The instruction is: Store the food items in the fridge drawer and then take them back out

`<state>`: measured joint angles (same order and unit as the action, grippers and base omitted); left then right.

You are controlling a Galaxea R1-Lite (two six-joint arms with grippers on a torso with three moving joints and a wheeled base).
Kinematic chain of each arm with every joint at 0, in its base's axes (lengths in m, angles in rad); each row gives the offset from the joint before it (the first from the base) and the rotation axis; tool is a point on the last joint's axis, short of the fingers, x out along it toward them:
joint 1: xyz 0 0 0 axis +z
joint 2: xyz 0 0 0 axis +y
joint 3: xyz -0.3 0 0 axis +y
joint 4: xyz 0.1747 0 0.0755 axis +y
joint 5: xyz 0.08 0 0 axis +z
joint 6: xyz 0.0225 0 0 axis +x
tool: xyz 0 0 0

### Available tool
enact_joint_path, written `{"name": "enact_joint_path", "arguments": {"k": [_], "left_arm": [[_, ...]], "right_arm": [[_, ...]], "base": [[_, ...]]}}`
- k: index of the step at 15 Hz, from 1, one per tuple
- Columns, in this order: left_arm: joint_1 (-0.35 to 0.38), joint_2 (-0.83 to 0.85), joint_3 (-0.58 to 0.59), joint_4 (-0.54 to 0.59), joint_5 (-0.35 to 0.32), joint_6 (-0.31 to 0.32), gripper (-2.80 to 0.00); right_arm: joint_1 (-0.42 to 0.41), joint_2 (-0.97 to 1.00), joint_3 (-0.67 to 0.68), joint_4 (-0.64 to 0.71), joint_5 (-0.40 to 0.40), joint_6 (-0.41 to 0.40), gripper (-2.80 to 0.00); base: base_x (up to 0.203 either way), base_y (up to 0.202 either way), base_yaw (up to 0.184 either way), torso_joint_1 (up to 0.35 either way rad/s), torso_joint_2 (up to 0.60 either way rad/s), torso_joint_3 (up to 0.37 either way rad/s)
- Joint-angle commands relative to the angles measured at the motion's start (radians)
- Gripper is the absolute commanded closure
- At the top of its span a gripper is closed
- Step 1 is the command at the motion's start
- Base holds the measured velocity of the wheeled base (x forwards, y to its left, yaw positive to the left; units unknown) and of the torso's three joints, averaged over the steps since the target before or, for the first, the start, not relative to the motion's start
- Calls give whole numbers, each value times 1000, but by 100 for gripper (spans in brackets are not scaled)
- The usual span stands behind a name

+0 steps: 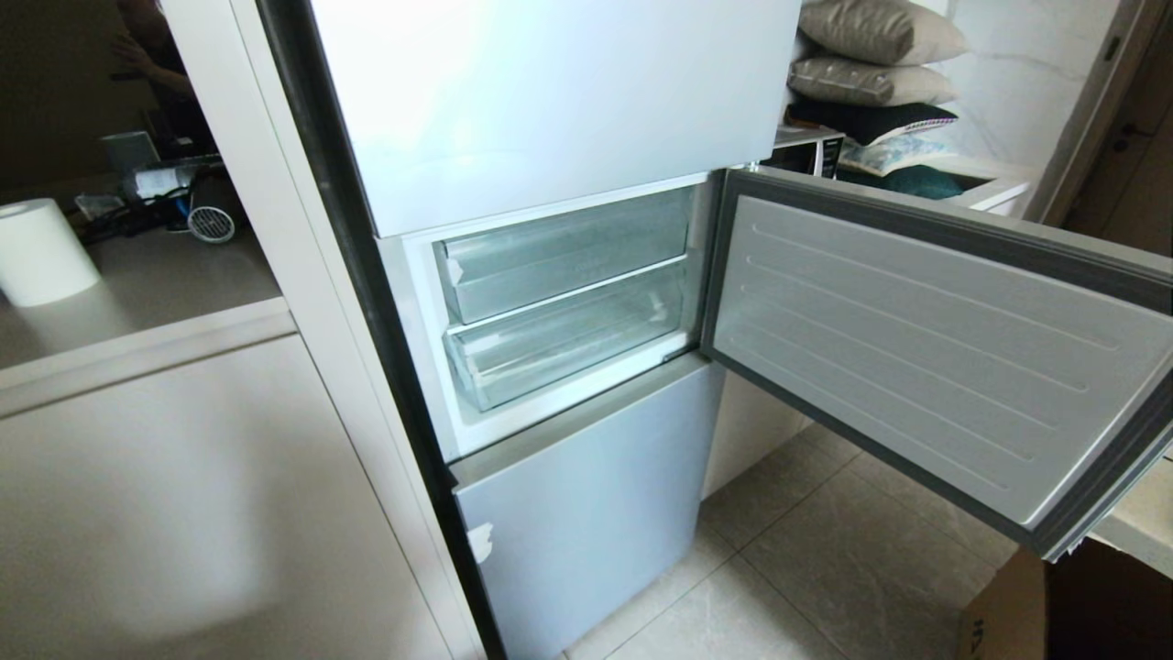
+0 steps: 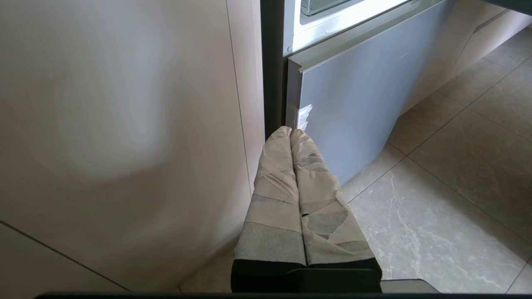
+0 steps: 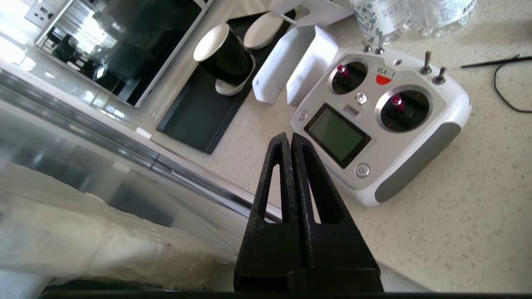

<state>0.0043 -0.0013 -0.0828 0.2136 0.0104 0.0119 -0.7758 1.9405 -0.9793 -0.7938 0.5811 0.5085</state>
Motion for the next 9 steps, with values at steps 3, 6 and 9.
{"name": "enact_joint_path", "arguments": {"k": [3, 6, 9], "left_arm": [[0, 1, 0, 1, 0, 0, 0], [0, 1, 0, 1, 0, 0, 0], [0, 1, 0, 1, 0, 0, 0]], "right_arm": [[38, -66, 61, -4, 8, 4, 0], [50, -118, 147, -5, 30, 2, 0], [91, -191, 221, -5, 82, 0, 0]], "base": [[0, 0, 0, 0, 0, 0], [0, 0, 0, 0, 0, 0], [0, 0, 0, 0, 0, 0]]}}
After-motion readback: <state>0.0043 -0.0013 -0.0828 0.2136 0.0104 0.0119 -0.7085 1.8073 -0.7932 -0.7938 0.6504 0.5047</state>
